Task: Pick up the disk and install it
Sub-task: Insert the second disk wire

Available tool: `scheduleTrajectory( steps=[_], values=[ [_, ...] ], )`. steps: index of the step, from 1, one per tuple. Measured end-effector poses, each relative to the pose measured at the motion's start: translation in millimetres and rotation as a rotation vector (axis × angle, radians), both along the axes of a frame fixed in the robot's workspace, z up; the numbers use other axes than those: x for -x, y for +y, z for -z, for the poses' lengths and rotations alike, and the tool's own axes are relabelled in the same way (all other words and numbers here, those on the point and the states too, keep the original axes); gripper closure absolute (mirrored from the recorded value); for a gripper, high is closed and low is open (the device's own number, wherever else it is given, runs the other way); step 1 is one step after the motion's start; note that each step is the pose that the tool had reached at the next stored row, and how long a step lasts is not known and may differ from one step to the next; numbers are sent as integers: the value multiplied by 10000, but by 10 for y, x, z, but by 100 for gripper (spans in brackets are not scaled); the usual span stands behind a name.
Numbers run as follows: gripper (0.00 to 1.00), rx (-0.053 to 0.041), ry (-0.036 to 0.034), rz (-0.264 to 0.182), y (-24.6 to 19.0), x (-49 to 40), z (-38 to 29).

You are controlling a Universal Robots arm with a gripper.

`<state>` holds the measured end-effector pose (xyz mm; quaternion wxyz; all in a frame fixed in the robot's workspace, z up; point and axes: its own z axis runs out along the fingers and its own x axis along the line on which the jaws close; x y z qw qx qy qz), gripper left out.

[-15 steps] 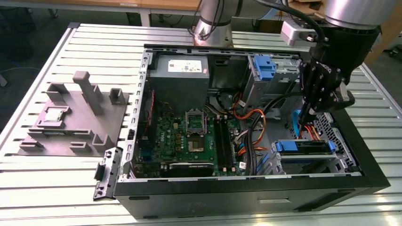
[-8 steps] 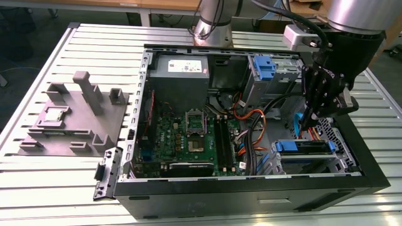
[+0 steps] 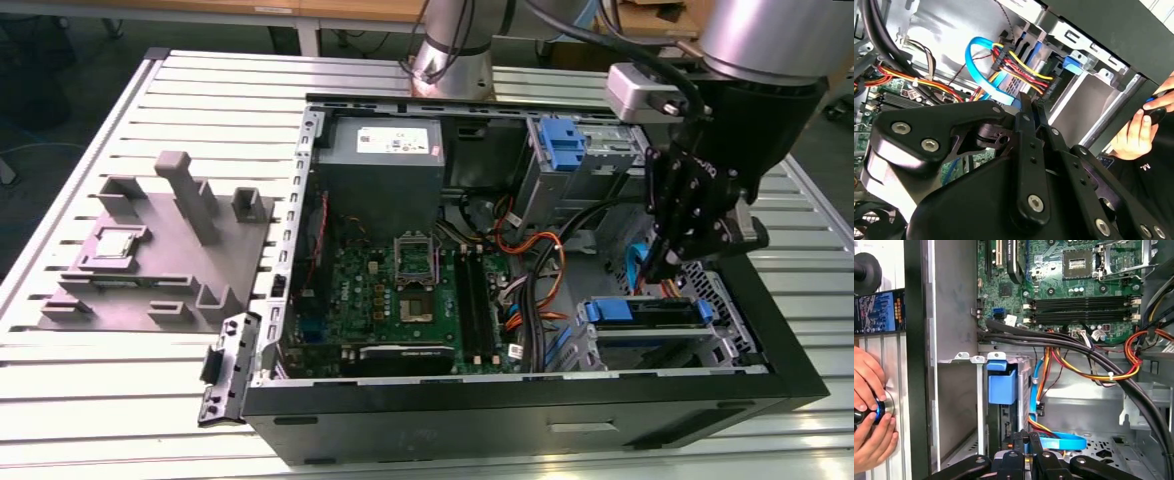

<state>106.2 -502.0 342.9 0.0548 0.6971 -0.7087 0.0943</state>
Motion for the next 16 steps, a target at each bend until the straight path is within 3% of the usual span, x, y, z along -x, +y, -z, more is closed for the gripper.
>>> scheduleTrajectory(
  steps=[3,6,8,12,16],
  values=[
    [84,-189,-51,-11,-28,3,9],
    [84,-527,-98,-15,-47,7,14],
    [84,-664,-124,-16,-76,9,17],
    [84,-679,-165,-19,-156,24,18],
    [84,-736,-225,-33,-206,46,20]
  ],
)
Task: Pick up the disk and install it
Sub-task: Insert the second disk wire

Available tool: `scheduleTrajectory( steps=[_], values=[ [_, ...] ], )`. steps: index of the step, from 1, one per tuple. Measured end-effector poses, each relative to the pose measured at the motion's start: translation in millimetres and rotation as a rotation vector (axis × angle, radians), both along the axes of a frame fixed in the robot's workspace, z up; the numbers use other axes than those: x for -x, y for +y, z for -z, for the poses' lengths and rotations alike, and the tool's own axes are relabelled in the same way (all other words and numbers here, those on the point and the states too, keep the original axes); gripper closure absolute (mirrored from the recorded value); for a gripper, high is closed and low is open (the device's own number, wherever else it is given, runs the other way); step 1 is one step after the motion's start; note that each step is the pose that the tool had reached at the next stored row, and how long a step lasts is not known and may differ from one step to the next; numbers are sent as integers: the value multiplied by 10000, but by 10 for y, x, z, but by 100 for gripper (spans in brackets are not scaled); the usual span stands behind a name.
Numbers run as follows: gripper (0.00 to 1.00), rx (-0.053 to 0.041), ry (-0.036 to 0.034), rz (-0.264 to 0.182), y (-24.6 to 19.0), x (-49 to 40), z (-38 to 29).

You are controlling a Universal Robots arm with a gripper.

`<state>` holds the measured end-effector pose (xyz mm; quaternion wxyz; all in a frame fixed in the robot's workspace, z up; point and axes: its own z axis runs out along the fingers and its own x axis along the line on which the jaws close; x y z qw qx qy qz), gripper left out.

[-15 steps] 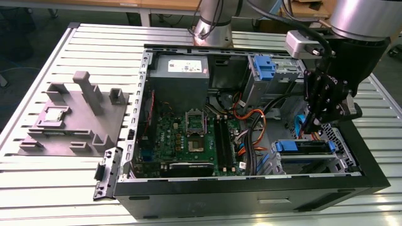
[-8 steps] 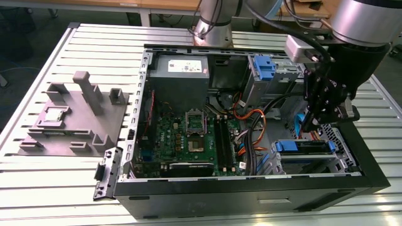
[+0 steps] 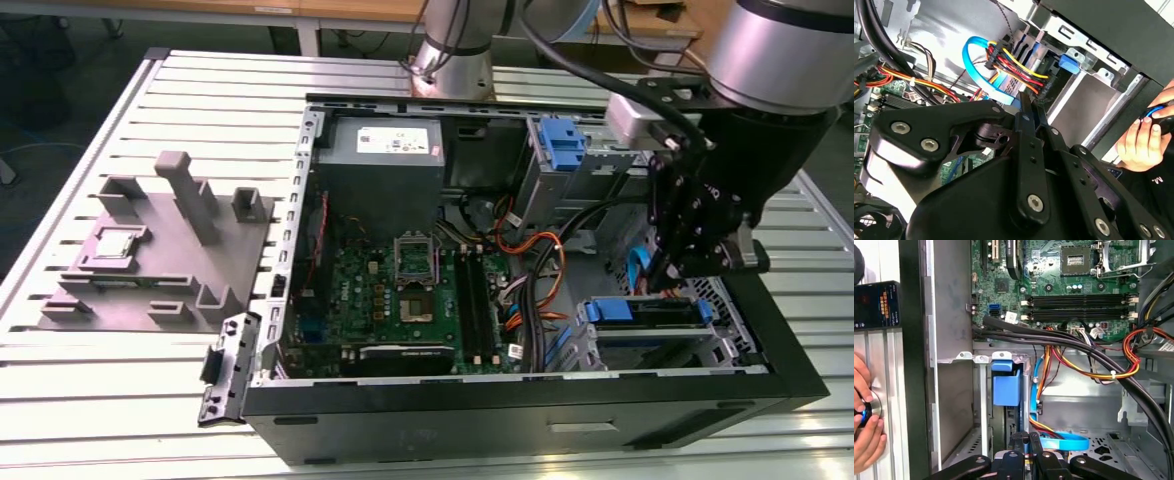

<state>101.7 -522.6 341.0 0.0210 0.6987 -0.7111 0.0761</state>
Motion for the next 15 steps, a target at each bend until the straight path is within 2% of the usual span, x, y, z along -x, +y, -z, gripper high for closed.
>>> scheduleTrajectory(
  steps=[2,4,6,8,9,15],
  values=[
    [84,-40,-23,-3,-29,8,1],
    [84,-123,-41,-4,-63,11,5],
    [84,-307,-58,-2,-93,13,9],
    [84,-584,-68,-2,-113,13,9],
    [84,-625,-68,-1,-115,13,9],
    [84,-632,-67,-2,-115,13,9]
  ],
)
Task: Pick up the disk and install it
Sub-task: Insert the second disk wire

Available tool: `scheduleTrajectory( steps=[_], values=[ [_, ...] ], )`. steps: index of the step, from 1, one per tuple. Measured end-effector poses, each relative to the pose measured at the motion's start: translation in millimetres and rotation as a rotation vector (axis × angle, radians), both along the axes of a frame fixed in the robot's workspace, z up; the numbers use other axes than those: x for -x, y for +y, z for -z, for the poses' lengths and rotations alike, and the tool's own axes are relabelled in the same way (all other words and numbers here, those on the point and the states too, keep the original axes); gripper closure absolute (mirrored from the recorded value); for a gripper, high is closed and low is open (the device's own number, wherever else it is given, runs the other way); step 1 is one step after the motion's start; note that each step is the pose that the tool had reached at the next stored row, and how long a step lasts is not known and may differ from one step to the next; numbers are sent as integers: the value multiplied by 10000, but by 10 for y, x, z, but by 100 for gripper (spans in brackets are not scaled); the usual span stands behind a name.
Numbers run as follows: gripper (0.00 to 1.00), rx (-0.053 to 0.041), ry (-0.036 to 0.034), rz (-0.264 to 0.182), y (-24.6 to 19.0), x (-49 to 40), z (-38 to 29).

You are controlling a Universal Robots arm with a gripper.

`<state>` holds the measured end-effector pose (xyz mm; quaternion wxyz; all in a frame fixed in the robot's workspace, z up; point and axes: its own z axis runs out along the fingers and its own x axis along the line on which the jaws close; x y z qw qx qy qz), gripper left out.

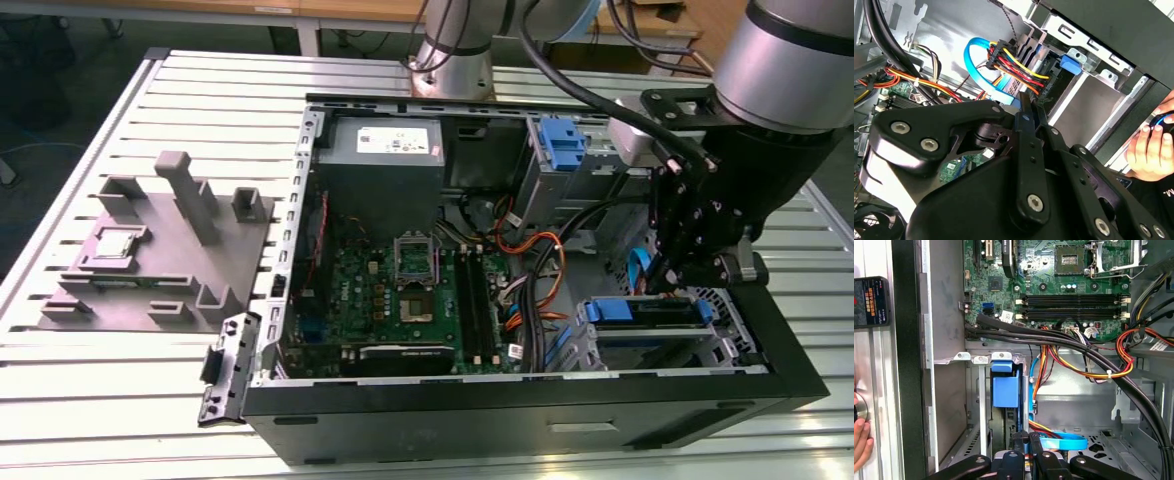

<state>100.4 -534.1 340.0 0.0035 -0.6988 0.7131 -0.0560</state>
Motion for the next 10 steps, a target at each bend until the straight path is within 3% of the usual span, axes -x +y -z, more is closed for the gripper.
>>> scheduleTrajectory(
  steps=[7,10],
  values=[
    [84,-6,-10,-1,-8,6,0],
    [84,-84,-19,-1,-34,10,1]
  ],
)
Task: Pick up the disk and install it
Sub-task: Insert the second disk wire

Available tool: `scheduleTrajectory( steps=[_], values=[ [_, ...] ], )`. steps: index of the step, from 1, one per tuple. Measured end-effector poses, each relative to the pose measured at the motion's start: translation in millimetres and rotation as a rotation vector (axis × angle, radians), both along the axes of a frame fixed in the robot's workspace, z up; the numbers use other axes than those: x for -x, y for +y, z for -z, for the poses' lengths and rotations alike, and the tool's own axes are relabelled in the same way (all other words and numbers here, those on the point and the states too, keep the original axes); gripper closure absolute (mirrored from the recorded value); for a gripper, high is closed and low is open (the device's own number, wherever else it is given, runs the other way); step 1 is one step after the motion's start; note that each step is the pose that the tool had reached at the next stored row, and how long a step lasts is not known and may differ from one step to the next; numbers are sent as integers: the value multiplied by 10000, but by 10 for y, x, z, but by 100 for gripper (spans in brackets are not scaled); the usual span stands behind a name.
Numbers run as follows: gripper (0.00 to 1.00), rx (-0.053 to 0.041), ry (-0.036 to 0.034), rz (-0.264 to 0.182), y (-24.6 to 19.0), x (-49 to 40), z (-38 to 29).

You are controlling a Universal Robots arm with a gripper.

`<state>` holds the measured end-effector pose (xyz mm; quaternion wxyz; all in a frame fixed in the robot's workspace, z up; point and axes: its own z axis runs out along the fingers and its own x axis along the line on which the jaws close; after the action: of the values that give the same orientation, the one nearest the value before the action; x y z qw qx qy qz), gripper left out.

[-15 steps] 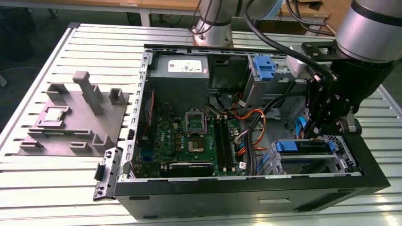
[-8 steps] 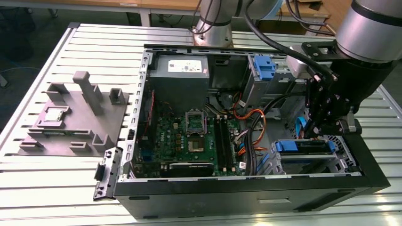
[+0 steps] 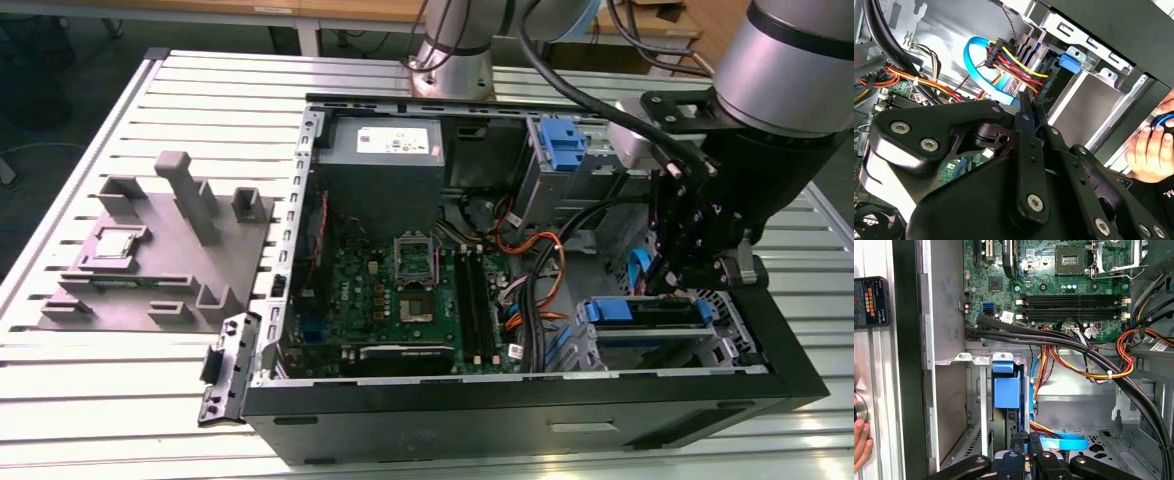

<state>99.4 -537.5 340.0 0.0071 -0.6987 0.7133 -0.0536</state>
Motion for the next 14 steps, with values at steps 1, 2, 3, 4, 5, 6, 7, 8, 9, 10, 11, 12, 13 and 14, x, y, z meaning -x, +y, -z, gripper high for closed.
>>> scheduleTrajectory(
  steps=[1,2,3,4,5,6,7,8,9,10,11,12,13,14],
  values=[
    [84,-29,-3,-1,-14,1,1],
    [84,-63,-7,0,-29,2,1],
    [84,-108,-11,1,-43,2,2],
    [84,-172,-17,0,-58,2,4],
    [84,-233,-20,0,-73,1,4],
    [84,-292,-22,0,-88,1,5],
    [84,-353,-22,0,-104,1,5],
    [84,-422,-23,0,-120,1,6],
    [84,-491,-23,0,-136,1,8],
    [84,-546,-23,0,-152,1,9],
    [84,-577,-23,0,-166,2,11],
    [84,-583,-23,0,-173,2,12],
    [84,-585,-23,0,-179,1,15],
    [84,-585,-23,0,-184,1,18]
  ],
)
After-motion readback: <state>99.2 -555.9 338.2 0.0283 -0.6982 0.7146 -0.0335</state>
